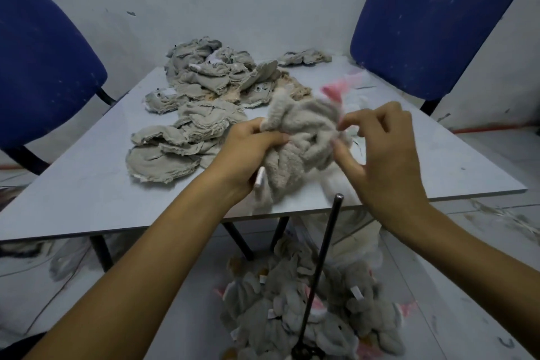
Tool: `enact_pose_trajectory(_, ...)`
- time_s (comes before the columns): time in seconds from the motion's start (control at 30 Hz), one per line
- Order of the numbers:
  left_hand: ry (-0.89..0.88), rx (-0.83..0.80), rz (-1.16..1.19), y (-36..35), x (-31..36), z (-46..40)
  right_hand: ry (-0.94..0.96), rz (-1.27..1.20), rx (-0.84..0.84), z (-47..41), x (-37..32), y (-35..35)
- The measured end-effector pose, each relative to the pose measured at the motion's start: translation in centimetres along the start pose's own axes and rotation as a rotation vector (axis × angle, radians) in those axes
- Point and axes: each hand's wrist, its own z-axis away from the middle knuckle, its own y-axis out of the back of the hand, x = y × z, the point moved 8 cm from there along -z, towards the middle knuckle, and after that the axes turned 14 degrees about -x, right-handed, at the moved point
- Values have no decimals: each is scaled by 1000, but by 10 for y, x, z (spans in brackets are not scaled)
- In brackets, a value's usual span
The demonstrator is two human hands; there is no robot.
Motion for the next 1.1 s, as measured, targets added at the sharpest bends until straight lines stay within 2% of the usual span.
enact_pose_trajectory(0.07, 6, 10, 154, -6, -3, 1, -89, -207, -135, -3, 8, -12)
enact_pose_trajectory(0.13, 4, -64, 259, -20, -7, 0, -280, -565, -317, -3, 17, -32)
enact_pose_trajectory(0.2, 15, -122, 329, -31, -9, 2, -419, -794, -397, 2, 23, -46)
enact_pose_trajectory(0.3, 64, -165, 376, -37, -16, 5, -431, -879, -457, 3, 24, -50)
enact_pose_trajectory(0.4, 148, -289, 432, -41, -18, 10, -420, -989, -459, 3, 24, -49)
enact_pose_trajectory(0.47, 142, -273, 339, -36, -12, 11, -442, -956, -409, 5, 28, -44)
enact_pose_trajectory(0.53, 73, -158, 58, -21, -3, 9, -426, -861, -310, 6, 32, -34)
enact_pose_trajectory(0.6, 27, -86, -221, -15, 8, 10, -315, -660, -226, 4, 26, -18)
enact_pose_trajectory(0.7, 11, -234, -276, -37, 9, 17, -104, -466, -178, 6, 5, -2)
enact_pose_trajectory(0.83, -332, -59, -433, -46, 35, 36, 90, -383, -82, 23, -7, 14)
enact_pose_trajectory(0.97, -691, -128, -712, -66, 51, 66, 245, -309, -21, 52, -14, 23)
enact_pose_trajectory(1.1, -900, -140, -923, -80, 50, 97, 383, -183, -14, 74, -32, 21)
